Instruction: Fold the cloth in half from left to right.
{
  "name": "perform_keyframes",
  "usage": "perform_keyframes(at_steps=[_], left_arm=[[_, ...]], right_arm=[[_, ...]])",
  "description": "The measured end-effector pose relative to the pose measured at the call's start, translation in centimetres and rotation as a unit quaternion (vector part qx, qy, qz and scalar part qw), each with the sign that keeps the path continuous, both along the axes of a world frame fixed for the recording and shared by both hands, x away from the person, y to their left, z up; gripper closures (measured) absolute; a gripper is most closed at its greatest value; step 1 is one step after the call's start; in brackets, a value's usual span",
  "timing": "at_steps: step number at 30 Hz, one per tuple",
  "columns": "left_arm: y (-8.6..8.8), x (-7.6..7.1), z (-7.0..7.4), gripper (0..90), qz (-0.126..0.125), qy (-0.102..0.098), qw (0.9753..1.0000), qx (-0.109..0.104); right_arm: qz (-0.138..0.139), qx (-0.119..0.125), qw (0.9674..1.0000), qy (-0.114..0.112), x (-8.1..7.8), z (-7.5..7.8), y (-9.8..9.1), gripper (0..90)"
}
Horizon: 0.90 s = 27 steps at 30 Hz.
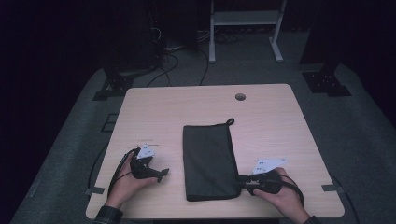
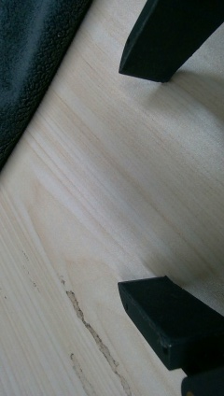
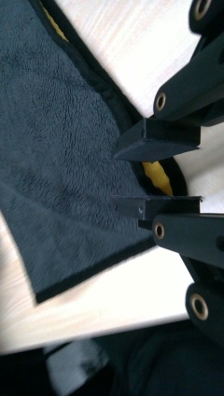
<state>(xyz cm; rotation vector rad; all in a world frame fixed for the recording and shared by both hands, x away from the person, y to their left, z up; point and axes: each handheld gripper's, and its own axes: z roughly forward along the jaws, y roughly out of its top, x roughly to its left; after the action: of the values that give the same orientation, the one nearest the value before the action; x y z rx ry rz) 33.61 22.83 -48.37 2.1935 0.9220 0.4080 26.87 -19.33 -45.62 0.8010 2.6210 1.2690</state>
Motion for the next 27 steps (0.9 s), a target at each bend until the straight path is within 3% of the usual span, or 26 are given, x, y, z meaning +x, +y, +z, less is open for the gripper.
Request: perform_keyframes(at_steps=[2,4,6,9,13,21,27], left_arm=[[0.0,0.0,0.0,0.0,-0.001,-0.001,1.0000,0.000],[0.0,-0.1,0.0,0.3,-0.006,-0.001,1.0000,0.000],[0.0,-0.2,0.1,2.9,-0.012,-0.003,0.9999,-0.002],[0.1,-0.2,0.1,5.3,-0.009,-0.004,0.9999,-0.003],[0.1,0.2,0.5,13.1,0.000,0.001,1.0000,-0.003],[-0.5,1.4,1.4,27.6,-0.001,0.007,0.9998,-0.020],[-1.7,2.6,2.2,30.2,-0.010,0.005,0.9996,-0.026]], right_arm=[[0.003,-0.019,0.9998,-0.004,0.3,-0.5,0.4,70.8],[-0.001,-0.056,0.9983,-0.016,0.6,-1.0,0.5,70.8],[0.000,-0.068,0.9976,-0.014,0.7,-1.5,0.3,70.3],[-0.004,-0.064,0.9978,-0.012,0.9,-1.4,-0.1,69.2],[-0.010,-0.035,0.9993,-0.005,1.4,-0.8,-0.4,66.1],[-0.040,-0.008,0.9990,-0.018,5.1,0.1,-0.8,59.0],[-0.054,0.019,0.9982,-0.018,7.8,0.9,-1.0,55.4]])
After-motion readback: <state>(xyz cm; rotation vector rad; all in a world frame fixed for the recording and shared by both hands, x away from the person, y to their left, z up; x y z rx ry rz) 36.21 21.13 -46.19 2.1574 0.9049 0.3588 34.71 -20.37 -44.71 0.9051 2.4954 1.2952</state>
